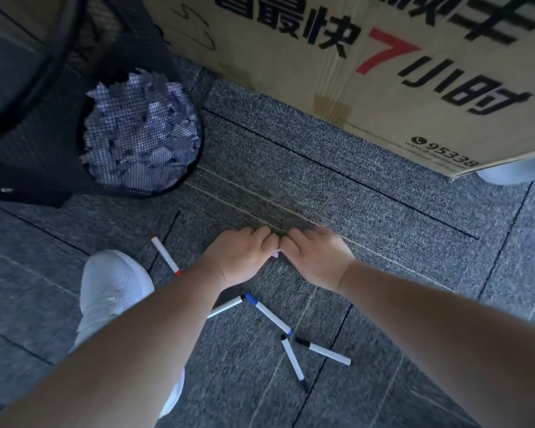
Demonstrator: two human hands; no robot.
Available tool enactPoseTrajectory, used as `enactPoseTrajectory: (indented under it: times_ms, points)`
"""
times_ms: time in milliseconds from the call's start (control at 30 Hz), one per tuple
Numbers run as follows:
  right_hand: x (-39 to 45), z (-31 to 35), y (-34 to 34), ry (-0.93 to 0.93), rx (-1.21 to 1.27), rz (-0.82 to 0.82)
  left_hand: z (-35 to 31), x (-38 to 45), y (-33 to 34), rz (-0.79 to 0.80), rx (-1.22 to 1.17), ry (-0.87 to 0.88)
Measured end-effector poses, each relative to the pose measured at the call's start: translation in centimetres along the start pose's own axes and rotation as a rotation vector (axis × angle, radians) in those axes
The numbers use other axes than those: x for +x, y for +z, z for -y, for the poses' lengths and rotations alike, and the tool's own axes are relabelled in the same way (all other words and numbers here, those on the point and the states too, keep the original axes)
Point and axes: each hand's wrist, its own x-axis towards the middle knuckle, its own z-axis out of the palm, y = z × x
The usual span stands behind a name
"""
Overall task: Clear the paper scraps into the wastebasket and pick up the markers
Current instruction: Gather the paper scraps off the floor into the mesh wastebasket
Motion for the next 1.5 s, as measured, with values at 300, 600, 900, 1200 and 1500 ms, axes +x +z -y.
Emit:
enactPoseTrajectory:
  times_ms: [300, 600, 900, 1200, 1500]
  points:
    - [1.6, -1.3, -4.9, 0.484, 0.268, 0.231, 0.2, 0.2, -3.5, 0.006, -0.288, -0.324]
    - [-2.5, -1.3, -5.3, 0.502, 0.198, 0.368, -2.3, -0.2, -3.5, 0.114, -0.350, -0.296]
    - [-3.6, -2.5, -5.6, 0.630, 0.186, 0.389, -2.2, -0.4, -4.9, 0.199, -0.354, -0.363]
    - [-4.5, -2.3, -6.1, 0.387, -0.043, 0.313, -2.7, -0.5, -5.3, 0.310, -0.185, -0.374]
    - [-7.7, -1.3, -4.3, 0.308, -0.195, 0.361, -0.9, -3.1, -4.6, 0.274, -0.210, -0.519]
